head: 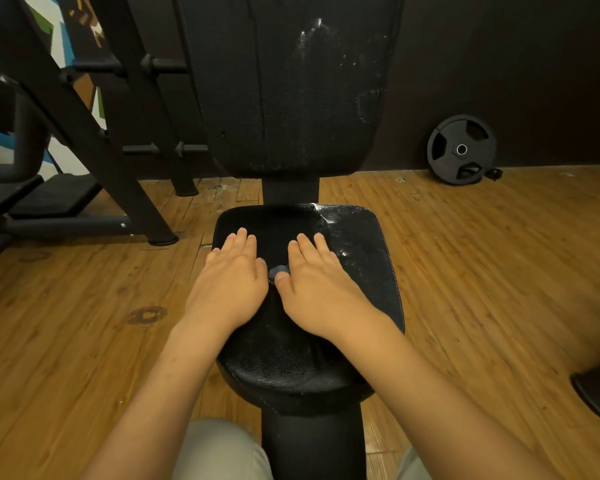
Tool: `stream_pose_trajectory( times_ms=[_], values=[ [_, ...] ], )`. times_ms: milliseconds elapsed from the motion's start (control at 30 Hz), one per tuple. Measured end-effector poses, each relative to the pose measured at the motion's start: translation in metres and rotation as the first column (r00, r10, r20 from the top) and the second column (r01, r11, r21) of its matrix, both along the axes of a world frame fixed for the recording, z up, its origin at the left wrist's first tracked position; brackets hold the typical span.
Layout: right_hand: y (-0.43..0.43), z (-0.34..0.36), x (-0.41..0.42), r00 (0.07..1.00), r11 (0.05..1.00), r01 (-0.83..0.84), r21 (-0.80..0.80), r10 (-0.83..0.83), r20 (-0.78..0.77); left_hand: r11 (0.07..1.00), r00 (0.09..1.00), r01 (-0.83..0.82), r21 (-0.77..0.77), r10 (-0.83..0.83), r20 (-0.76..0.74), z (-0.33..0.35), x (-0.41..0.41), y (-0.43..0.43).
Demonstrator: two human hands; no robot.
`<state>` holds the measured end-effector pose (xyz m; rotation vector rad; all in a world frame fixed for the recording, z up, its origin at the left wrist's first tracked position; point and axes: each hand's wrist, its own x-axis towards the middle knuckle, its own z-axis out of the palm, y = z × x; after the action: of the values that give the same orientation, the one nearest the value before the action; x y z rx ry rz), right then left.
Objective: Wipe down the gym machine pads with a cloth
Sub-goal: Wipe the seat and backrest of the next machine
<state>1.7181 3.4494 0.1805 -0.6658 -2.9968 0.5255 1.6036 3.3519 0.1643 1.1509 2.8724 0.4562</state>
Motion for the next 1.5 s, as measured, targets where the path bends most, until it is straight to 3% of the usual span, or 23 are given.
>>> stream_pose_trajectory(
  times_ms=[433, 633, 1067, 1500],
  values=[
    [-0.015, 0.001, 0.022, 0.999, 1.0, -0.023, 0.011, 0.023, -0.023, 1.0, 1.0, -0.011, -0.001, 0.011, -0.002, 0.0, 0.001, 0.0],
    [-0.044, -0.006, 0.057, 1.0, 0.996, 0.002, 0.089, 0.0, -0.023, 1.0, 1.0, -0.006, 0.012, 0.006, -0.003, 0.001, 0.004, 0.001],
    [-0.061, -0.009, 0.067, 0.998, 0.998, 0.018, 0.059, -0.014, -0.055, 1.0, 1.0, -0.003, 0.027, 0.003, -0.015, 0.0, 0.002, -0.001],
    [-0.02, 0.0, 0.019, 0.999, 0.998, 0.047, 0.05, -0.047, 0.001, 1.0, 1.0, 0.009, 0.008, -0.009, 0.013, 0.001, 0.001, -0.002]
  ],
)
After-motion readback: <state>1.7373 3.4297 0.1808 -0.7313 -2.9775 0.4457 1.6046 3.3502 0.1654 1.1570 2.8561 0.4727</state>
